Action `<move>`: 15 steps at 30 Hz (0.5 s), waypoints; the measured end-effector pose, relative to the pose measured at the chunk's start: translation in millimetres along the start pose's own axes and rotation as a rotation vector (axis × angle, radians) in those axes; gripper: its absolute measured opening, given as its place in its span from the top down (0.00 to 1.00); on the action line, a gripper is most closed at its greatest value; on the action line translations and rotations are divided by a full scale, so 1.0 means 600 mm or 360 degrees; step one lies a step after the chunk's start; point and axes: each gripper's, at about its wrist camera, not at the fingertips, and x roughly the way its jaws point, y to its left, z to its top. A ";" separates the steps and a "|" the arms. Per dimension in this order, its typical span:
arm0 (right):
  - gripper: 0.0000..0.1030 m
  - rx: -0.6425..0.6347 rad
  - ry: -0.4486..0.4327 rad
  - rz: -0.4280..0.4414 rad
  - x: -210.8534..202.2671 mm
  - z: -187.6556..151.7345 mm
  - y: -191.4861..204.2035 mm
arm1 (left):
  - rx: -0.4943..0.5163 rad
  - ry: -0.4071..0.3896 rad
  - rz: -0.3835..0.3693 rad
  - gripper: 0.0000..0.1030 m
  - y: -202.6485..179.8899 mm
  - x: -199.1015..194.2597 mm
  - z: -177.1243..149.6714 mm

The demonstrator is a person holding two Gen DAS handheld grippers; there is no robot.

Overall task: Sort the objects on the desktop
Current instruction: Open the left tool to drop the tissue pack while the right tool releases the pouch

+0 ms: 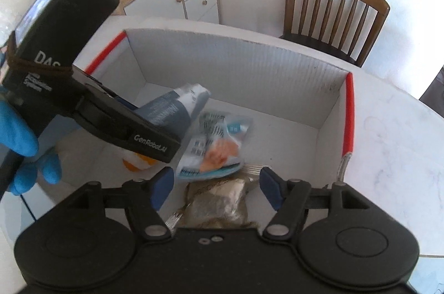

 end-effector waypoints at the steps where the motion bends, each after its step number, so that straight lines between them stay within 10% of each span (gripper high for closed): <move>1: 0.34 -0.0005 -0.0012 0.0010 -0.009 -0.003 0.005 | -0.0003 -0.0014 0.0002 0.39 0.000 -0.008 -0.001; 15: 0.32 -0.0057 -0.0218 0.0076 -0.143 -0.030 0.014 | -0.0024 -0.0249 -0.0079 0.39 0.003 -0.140 -0.054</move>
